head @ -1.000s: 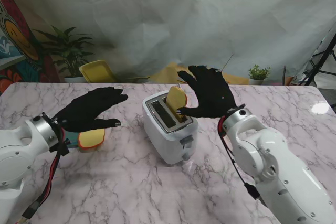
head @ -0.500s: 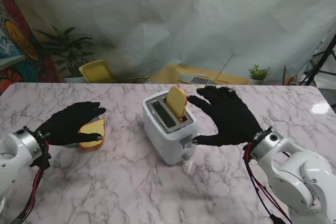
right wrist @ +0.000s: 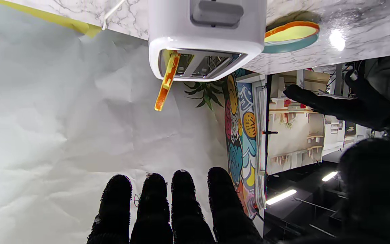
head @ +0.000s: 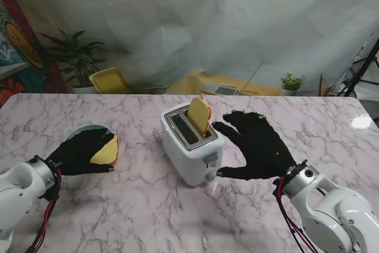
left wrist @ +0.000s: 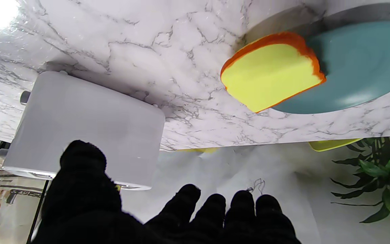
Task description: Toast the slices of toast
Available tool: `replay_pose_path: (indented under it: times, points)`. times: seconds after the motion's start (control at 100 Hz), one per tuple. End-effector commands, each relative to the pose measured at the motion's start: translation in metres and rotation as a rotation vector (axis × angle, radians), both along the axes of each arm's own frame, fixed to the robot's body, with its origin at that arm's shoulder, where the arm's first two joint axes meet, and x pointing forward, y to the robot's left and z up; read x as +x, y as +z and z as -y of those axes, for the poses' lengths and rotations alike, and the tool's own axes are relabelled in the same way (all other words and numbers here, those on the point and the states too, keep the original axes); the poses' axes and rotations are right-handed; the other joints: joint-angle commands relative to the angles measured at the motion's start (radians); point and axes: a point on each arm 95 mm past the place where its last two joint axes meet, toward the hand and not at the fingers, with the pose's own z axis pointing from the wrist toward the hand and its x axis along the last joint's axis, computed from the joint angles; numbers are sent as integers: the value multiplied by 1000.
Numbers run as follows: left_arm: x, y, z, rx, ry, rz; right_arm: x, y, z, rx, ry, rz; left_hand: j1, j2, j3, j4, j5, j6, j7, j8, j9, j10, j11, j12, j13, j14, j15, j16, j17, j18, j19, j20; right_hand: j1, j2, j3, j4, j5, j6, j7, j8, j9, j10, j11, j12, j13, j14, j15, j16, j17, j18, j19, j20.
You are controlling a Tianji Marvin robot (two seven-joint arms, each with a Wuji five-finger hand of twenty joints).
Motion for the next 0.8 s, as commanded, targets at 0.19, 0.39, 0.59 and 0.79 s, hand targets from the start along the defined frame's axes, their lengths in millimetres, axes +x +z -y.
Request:
replay_pose_path:
  times: [0.19, 0.39, 0.59, 0.79]
  points:
    - [-10, -36, 2, 43, 37, -34, -6, -17, -1, 11, -2, -47, 25, -50, 17, 20, -63, 60, -31, -10, -67, 29, -27, -21, -37, 42, -43, 5, -14, 0, -38, 0, 13, 23, -7, 22, 32, 20, -3, -17, -18, 10, 28, 9, 15, 0, -50, -34, -7, -9, 4, -26]
    - [-8, -55, -6, 135, 18, 57, -8, -25, -2, 33, -11, -66, 74, -66, 33, 36, -63, 68, -23, -1, -63, 29, -17, -12, -29, 36, -37, 17, 0, -8, -36, -3, 13, 24, -2, 21, 39, 19, 1, -19, -17, 11, 42, 14, 20, 1, -51, -34, -4, -5, 4, -30]
    - [-5, -70, -6, 165, 30, 31, -9, -28, -2, 37, -12, -82, 118, -94, 38, 49, -73, 79, -19, 14, -66, 41, -19, -2, -34, 44, -33, 23, 5, -3, -42, -11, 12, 26, 2, 20, 43, 15, 5, -20, -11, 8, 43, 14, 22, 2, -53, -35, -4, -3, 3, -32]
    - [-3, -82, -5, 197, 81, -9, -10, -30, -2, 57, -17, -91, 96, -86, 26, 46, -73, 90, -27, 12, -68, 53, -25, -13, -38, 53, -44, 24, 1, 3, -47, -19, 12, 26, 7, 20, 45, 13, 9, -21, -4, 7, 43, 13, 27, 1, -53, -35, -3, -2, 4, -34]
